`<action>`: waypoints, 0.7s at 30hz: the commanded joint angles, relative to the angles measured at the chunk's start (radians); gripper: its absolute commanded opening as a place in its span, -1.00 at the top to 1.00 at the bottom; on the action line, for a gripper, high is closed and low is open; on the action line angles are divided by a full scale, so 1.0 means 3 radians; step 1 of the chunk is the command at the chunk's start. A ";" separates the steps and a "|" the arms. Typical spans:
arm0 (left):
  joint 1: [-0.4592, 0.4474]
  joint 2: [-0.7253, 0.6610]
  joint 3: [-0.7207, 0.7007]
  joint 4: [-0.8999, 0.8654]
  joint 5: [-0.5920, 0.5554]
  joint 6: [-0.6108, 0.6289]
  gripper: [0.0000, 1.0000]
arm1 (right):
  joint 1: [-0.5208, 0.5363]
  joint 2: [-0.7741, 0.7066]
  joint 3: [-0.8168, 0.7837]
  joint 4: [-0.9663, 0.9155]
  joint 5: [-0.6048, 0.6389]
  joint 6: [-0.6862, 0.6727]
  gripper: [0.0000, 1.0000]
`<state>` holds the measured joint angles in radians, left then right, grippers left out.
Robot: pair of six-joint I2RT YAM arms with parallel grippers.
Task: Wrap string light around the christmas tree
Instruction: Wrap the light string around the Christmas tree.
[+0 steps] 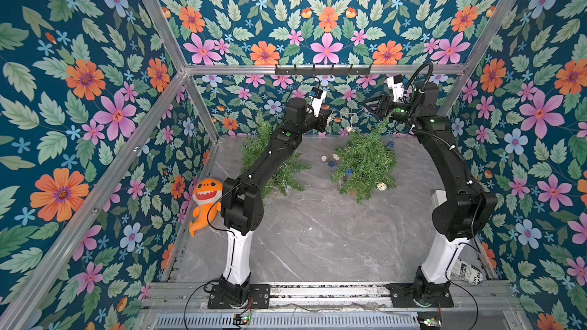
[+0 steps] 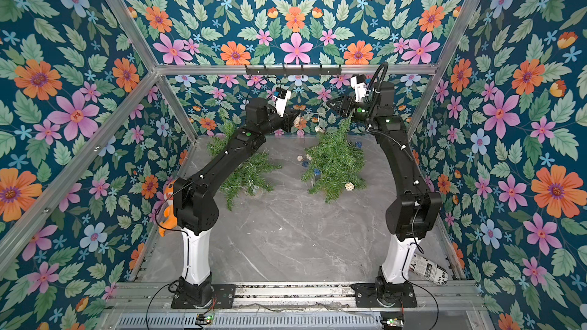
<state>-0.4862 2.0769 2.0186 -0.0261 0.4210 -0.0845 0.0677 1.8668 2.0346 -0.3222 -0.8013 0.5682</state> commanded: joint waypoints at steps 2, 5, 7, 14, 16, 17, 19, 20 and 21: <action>0.0001 -0.0108 0.0065 -0.0583 0.0038 -0.0142 1.00 | -0.0135 -0.0162 -0.0051 -0.0199 0.0209 0.0029 -0.17; -0.0009 -0.0123 0.0213 -0.0964 -0.0119 -0.0158 1.00 | -0.0158 -0.0304 -0.0147 -0.0285 0.0308 -0.0107 -0.28; -0.0024 -0.0093 0.0357 -0.1281 -0.0341 -0.0167 1.00 | -0.0156 -0.0351 -0.0155 -0.0414 0.0351 -0.0181 -0.31; -0.0130 -0.0189 0.0445 -0.1739 -0.0194 -0.0269 1.00 | -0.0131 -0.0922 -0.0659 -0.0399 0.0675 -0.0290 -0.33; -0.0133 -0.0253 0.0444 -0.1825 -0.0399 -0.0260 1.00 | -0.0130 -0.1166 -0.0933 -0.0403 0.0852 -0.0356 -0.33; -0.0133 -0.0277 0.0445 -0.1865 -0.0457 -0.0248 1.00 | -0.0134 -0.1274 -0.1055 -0.0404 0.0896 -0.0370 -0.33; -0.0133 -0.0330 0.0436 -0.1912 -0.0477 -0.0242 1.00 | -0.0129 -0.1524 -0.1343 -0.0400 0.0959 -0.0382 -0.33; -0.0133 -0.0349 0.0430 -0.1921 -0.0453 -0.0257 1.00 | -0.0126 -0.1626 -0.1446 -0.0429 0.0996 -0.0397 -0.33; -0.0142 -0.0366 0.0430 -0.1934 -0.0429 -0.0282 1.00 | -0.0090 -0.1739 -0.1562 -0.0484 0.1088 -0.0439 -0.32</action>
<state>-0.5297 1.9789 2.1460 -0.5636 0.3065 -0.1577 0.0311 1.3937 1.6249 -0.4454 -0.5484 0.4713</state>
